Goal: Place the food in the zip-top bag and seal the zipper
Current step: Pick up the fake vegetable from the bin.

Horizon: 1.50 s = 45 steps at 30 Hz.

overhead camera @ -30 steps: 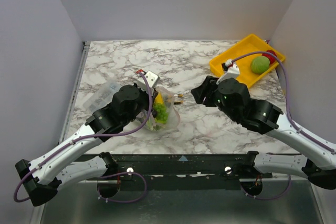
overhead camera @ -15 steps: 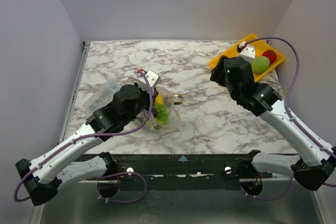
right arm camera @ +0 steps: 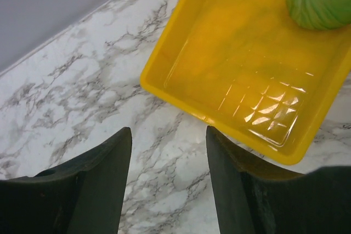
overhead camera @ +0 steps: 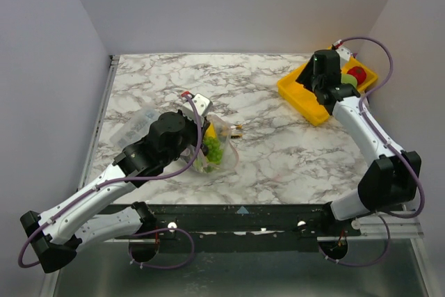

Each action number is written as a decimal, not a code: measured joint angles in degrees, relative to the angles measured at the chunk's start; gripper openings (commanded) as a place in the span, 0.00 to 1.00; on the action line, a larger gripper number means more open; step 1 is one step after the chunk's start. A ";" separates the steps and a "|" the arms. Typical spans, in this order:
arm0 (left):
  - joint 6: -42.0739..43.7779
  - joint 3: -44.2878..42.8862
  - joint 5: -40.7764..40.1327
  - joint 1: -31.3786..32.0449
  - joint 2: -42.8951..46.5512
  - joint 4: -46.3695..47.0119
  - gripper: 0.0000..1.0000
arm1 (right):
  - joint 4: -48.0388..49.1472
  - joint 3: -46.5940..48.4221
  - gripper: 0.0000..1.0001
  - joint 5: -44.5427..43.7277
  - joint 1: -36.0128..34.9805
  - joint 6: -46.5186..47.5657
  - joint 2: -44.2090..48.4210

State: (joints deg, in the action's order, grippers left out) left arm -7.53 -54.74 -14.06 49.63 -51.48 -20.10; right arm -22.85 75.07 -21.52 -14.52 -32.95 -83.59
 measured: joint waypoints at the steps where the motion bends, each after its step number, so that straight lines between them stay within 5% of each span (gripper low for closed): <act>1: 0.00 0.00 0.07 0.00 0.00 -0.02 0.00 | 1.53 0.00 0.60 0.61 1.81 -0.02 -1.31; 11: 0.00 0.00 0.63 0.00 -0.09 -0.39 0.00 | 14.03 1.55 0.63 1.57 17.09 -1.55 -11.43; 16: 0.02 0.00 0.61 0.00 -0.13 -0.48 0.00 | 16.81 9.97 0.70 1.38 22.53 -1.31 -23.15; 26: 0.57 0.00 -0.04 0.76 -0.87 -0.52 0.00 | 15.56 31.34 0.87 -3.08 23.65 2.71 -43.65; 35: 1.16 0.00 -1.03 2.01 -1.57 -0.52 0.00 | 8.98 47.39 0.90 -6.40 26.47 4.66 -53.24; 45: 1.55 0.00 -1.75 2.36 -2.25 -0.50 0.00 | 4.00 51.80 0.93 -3.56 30.21 8.74 -60.08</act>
State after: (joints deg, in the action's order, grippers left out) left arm -5.98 -54.74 -15.81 51.99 -53.74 -20.60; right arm -18.85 126.87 -25.08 15.68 -24.21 -143.68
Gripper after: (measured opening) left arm 0.011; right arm 0.926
